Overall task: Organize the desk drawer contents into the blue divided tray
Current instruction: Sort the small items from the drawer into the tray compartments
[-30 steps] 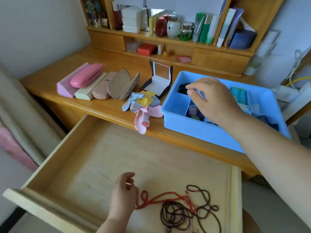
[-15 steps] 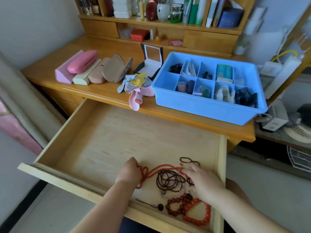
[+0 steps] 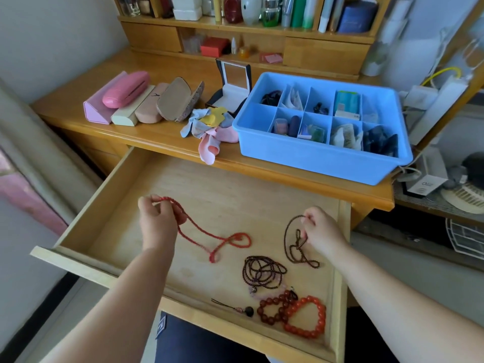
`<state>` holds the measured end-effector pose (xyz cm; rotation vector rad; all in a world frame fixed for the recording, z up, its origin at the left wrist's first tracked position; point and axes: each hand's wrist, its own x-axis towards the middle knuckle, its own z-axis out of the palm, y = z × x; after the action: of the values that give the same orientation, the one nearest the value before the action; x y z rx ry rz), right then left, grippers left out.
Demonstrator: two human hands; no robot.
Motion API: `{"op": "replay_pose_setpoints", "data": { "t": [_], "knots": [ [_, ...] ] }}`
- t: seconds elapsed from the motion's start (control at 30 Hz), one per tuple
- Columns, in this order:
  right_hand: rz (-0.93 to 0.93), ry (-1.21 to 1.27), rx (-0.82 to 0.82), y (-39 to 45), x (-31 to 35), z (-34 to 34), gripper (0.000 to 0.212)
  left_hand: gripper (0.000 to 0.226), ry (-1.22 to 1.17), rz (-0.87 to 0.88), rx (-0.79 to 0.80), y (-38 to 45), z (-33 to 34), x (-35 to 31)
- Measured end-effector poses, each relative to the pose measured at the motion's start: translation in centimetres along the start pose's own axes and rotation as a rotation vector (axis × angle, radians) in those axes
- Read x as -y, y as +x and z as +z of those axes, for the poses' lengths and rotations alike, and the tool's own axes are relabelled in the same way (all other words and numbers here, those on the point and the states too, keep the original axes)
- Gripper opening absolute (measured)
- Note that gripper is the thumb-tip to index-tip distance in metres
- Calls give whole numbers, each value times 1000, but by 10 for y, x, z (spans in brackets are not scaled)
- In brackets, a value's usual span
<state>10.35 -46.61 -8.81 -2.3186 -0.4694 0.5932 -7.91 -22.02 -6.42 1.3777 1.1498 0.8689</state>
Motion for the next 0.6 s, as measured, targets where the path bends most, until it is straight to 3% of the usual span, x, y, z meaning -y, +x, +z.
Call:
{"op": "replay_pose_setpoints", "data": {
  "t": [0.07, 0.13, 0.2, 0.27, 0.37, 0.43, 0.5, 0.6],
  "knots": [
    [-41, 28, -15, 4, 1, -4, 12, 23, 43, -70, 78, 4, 2, 6],
    [-54, -106, 55, 3, -3, -2, 9, 17, 227, -110, 208, 1, 3, 20],
    [-116, -376, 41, -4, -8, 3, 5, 14, 553, -13, 299, -6, 1, 34],
    [-314, -559, 8, -13, -12, 14, 17, 24, 759, 102, 360, -18, 0, 43],
    [-509, -535, 272, -31, -13, 40, 23, 31, 818, 272, 481, -38, 9, 52],
    [-507, -618, 398, -38, -16, 58, 36, 30, 816, 356, 604, -51, 16, 54],
    [-489, -675, 345, -37, -15, 64, 28, 26, 822, 403, 713, -62, 22, 55],
    [-364, -404, 267, -29, -5, 53, 12, 21, 916, 402, 796, -71, 26, 57]
  ]
}}
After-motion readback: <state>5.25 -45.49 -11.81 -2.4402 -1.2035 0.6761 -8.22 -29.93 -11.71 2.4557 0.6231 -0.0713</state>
